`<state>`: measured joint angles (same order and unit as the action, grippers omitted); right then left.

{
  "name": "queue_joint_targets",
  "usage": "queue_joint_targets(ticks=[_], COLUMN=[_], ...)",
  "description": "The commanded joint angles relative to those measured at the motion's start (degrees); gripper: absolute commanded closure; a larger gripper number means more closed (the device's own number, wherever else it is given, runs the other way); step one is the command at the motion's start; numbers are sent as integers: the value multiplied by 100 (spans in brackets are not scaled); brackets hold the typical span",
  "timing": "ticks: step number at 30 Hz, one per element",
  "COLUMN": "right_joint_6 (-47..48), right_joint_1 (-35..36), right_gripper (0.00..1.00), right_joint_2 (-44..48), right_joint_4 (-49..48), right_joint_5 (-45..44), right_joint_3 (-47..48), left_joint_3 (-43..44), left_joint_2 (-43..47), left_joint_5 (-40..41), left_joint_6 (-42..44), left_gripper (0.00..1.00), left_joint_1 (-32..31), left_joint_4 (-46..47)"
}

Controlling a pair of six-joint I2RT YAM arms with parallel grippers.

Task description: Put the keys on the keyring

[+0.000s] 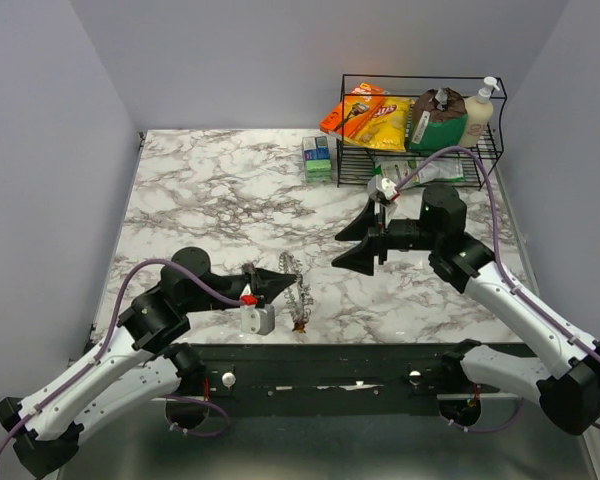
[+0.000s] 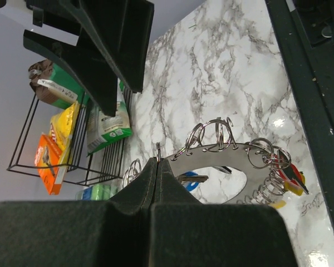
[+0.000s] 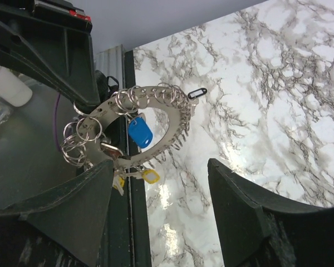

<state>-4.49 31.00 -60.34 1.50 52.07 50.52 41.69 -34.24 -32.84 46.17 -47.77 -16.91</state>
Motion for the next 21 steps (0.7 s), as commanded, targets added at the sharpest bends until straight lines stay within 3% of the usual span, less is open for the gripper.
queue_joint_targets(ticks=[1,10,15,21], right_joint_6=[-69,264,879,1099], right_joint_1=[2,370,1047,1373], right_gripper=[25,38,39,45], right_joint_2=[-241,-409,-523,-269], right_joint_4=[-220,332,1001,1160], right_joint_5=[268,330,-355,-1401], right_joint_3=[273,695,1073,995], left_joint_3=[-65,5,67,111], left_joint_2=[14,-127,-206,-206], left_joint_5=[-547,-943,-1110,-1295], left_joint_6=[-144,-214,-275,-390], left_gripper=[100,100,100,100], left_joint_1=[-22,-22,-22,-22], left_joint_4=[100,117,153,284])
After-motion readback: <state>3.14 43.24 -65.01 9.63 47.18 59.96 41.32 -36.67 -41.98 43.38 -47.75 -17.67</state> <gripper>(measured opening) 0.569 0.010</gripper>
